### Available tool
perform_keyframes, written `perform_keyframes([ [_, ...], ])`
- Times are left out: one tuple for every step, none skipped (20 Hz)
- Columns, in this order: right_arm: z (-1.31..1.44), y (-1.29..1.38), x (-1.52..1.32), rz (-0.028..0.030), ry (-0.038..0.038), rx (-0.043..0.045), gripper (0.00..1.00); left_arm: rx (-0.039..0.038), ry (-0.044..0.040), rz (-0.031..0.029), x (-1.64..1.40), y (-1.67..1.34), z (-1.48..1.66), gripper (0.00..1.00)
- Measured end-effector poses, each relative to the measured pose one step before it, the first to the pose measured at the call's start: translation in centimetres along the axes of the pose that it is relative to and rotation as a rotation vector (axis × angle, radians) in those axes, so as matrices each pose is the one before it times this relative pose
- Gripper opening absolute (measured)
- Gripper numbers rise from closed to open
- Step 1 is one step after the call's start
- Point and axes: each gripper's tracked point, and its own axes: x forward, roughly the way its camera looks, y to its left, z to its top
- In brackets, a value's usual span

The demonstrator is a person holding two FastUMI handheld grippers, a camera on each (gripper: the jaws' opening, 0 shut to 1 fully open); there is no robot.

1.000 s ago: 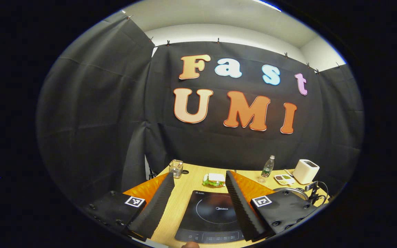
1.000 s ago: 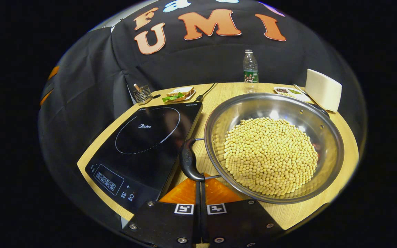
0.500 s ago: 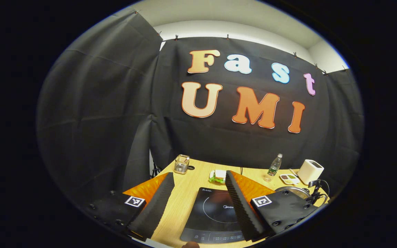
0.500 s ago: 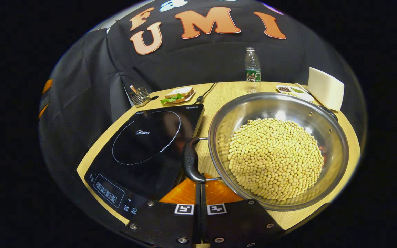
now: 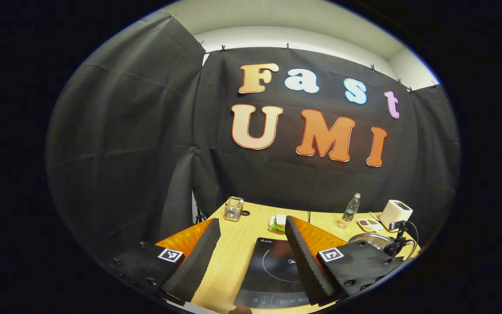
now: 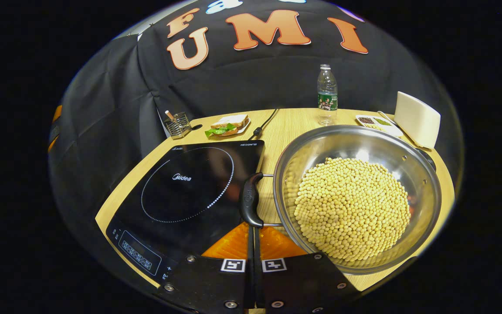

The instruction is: First push the handle of the pot to place it horizontally, then grasp the pot with both hands and set it on the induction cooktop.

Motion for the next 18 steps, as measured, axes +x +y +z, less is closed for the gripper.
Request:
perform_keyframes([
  [0.105, -0.031, 0.041, -0.00142, -0.00166, 0.00052, 0.0, 0.00004, 0.00018, 0.00246, 0.005, 0.128, -0.078, 0.98],
  [0.132, 0.024, 0.121, -0.00122, -0.00034, 0.00016, 0.0, -0.00142, 0.00061, 0.00057, -0.068, 0.116, -0.022, 0.97],
  [0.093, 0.087, 0.064, -0.00186, -0.00072, -0.00016, 0.0, -0.00207, 0.00019, -0.00102, -0.028, -0.041, -0.068, 0.97],
  [0.213, 0.013, 0.141, -0.00235, -0.00444, 0.00003, 0.0, -0.00102, 0.00057, -0.0018, -0.055, -0.04, -0.053, 0.98],
  [0.213, 0.032, 0.222, -0.00254, -0.0018, -0.00006, 0.0, -0.00005, 0.00115, -0.00139, -0.03, -0.018, -0.1, 0.97],
  [0.141, 0.068, -0.003, -0.00171, -0.00546, -0.00048, 0.0, 0.00027, 0.00093, -0.00158, 0.084, -0.02, -0.068, 0.97],
  [0.114, 0.001, -0.097, -0.00108, 0.00031, 0.00162, 0.0, 0.0005, 0.00079, -0.00121, -0.052, -0.078, -0.014, 0.98],
  [0.245, -0.015, 0.099, -0.00054, -0.00219, 0.0048, 0.0, 0.00108, -0.00064, -0.00004, 0.057, 0.032, -0.068, 0.97],
  [0.038, 0.04, -0.003, 0.00033, -0.00108, 0.0069, 0.0, 0.00096, 0.00026, 0.00048, -0.093, -0.011, -0.01, 0.97],
  [0.103, 0.053, 0.104, 0.00113, 0.00013, 0.00518, 0.0, -0.00045, 0.00017, -0.00017, -0.135, -0.04, 0.011, 0.97],
  [0.067, 0.034, 0.06, -0.00086, -0.00062, 0.0022, 0.0, -0.00008, -0.00015, -0.00097, -0.093, -0.038, 0.024, 0.97],
  [0.092, 0.019, 0.056, -0.00215, -0.00098, -0.00137, 0.0, 0.00141, -0.0013, -0.00049, -0.092, 0.0, 0.012, 0.97],
  [0.109, -0.004, 0.11, -0.00296, -0.00109, -0.0032, 0.0, 0.00259, -0.00213, 0.00002, -0.066, -0.051, 0.091, 0.97],
  [0.18, -0.03, 0.077, -0.00202, -0.00286, -0.00406, 0.0, 0.00255, -0.00266, -0.00004, -0.199, 0.013, 0.028, 0.97],
  [0.125, 0.068, 0.121, -0.00061, 0.00022, -0.00007, 0.0, 0.00209, -0.00282, -0.00069, -0.19, -0.098, 0.182, 0.97],
  [0.172, 0.065, 0.109, 0.0005, 0.00115, 0.0019, 0.0, 0.00289, -0.00269, -0.00113, -0.066, -0.098, -0.016, 0.96],
  [0.155, 0.045, 0.28, -0.00017, -0.00173, -0.00128, 0.0, 0.00281, -0.0018, -0.00149, -0.23, -0.093, 0.104, 0.97],
  [0.131, 0.005, 0.213, 0.00093, -0.00137, -0.00134, 0.0, 0.00283, -0.00152, -0.00424, -0.264, -0.133, 0.058, 0.98],
])
